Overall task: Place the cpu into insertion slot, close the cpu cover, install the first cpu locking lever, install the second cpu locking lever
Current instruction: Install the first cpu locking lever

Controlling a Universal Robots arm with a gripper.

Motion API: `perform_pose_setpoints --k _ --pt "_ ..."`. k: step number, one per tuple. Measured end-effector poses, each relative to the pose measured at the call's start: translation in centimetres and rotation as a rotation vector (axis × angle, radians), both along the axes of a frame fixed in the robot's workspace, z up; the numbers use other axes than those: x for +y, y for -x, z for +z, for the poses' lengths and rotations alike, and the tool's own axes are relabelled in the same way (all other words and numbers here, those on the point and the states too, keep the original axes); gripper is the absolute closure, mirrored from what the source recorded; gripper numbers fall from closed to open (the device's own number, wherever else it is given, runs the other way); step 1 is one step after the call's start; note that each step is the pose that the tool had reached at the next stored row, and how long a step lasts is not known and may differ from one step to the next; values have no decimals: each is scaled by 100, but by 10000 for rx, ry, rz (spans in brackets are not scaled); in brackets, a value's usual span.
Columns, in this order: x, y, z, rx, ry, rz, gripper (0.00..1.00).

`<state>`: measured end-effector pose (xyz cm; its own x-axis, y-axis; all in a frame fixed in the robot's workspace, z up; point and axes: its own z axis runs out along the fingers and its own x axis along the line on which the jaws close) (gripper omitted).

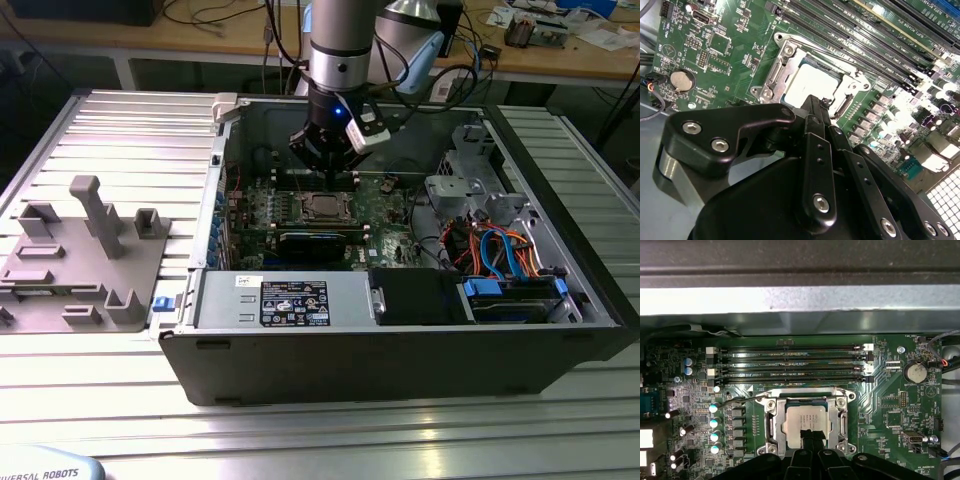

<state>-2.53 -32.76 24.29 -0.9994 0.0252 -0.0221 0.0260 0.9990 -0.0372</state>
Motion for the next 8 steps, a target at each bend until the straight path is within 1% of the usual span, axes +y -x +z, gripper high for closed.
perform_pose_setpoints --k 8 --pt "0 12 0 0 0 -1 89"
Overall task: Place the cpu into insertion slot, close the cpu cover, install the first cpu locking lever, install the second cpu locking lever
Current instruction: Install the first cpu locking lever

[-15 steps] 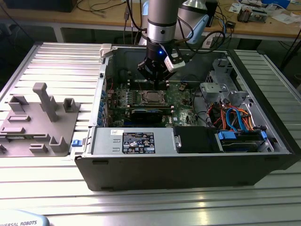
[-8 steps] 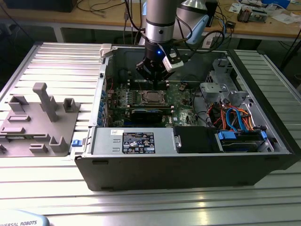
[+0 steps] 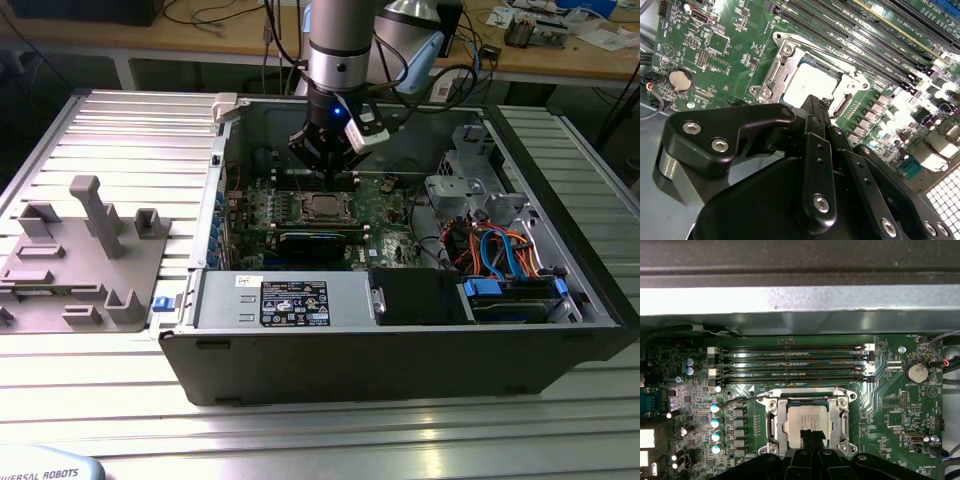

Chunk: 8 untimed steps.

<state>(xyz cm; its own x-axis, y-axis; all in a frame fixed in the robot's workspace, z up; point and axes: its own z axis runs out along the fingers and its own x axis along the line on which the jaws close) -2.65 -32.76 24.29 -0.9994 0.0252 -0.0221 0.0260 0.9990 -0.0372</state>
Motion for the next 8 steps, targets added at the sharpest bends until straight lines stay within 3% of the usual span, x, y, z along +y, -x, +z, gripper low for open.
perform_pose_setpoints --k 8 --pt "0 26 0 0 0 0 89"
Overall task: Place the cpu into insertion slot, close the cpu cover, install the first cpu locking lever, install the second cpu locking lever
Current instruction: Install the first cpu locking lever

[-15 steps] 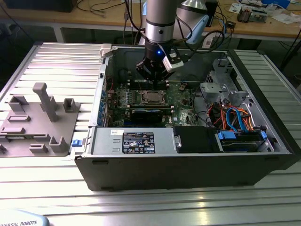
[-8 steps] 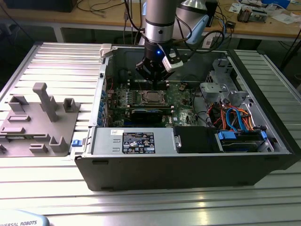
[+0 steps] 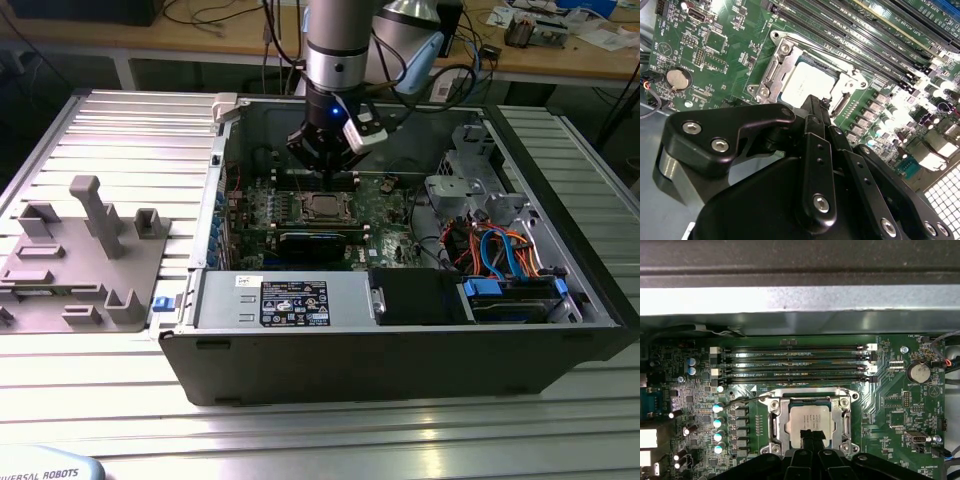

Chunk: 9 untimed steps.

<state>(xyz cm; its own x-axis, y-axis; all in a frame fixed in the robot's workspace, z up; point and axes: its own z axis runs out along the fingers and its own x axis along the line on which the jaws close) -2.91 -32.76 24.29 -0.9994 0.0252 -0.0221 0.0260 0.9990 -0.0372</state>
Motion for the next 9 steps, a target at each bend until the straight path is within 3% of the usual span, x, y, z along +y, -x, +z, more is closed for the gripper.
perform_pose_setpoints --k 9 --pt "0 59 0 0 0 0 89"
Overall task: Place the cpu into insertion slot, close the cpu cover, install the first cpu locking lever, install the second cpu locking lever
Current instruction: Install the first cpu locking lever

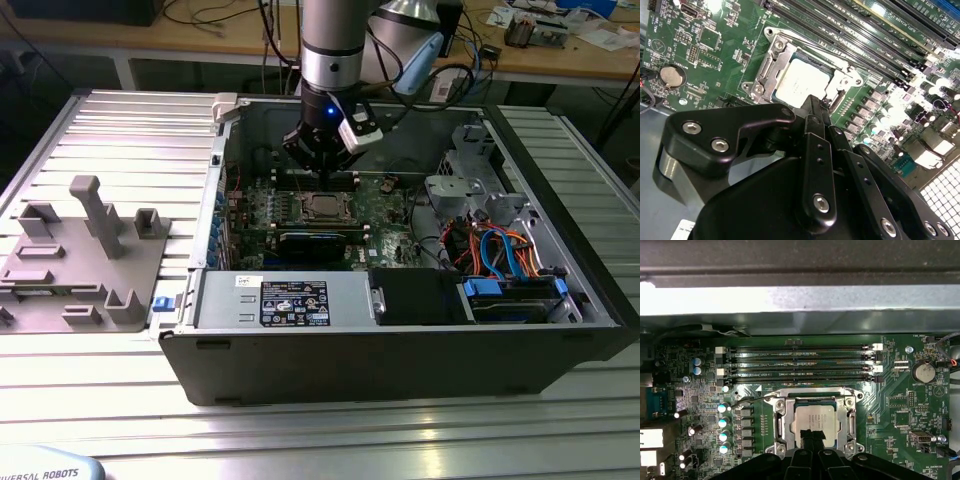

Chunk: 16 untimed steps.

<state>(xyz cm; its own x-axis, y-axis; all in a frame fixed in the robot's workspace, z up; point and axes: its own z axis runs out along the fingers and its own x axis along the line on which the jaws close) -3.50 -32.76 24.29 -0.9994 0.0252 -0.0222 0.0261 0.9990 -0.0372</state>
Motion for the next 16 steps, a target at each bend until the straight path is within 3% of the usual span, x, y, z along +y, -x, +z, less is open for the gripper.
perform_pose_setpoints --k 16 --pt "0 136 0 0 -1 0 89"
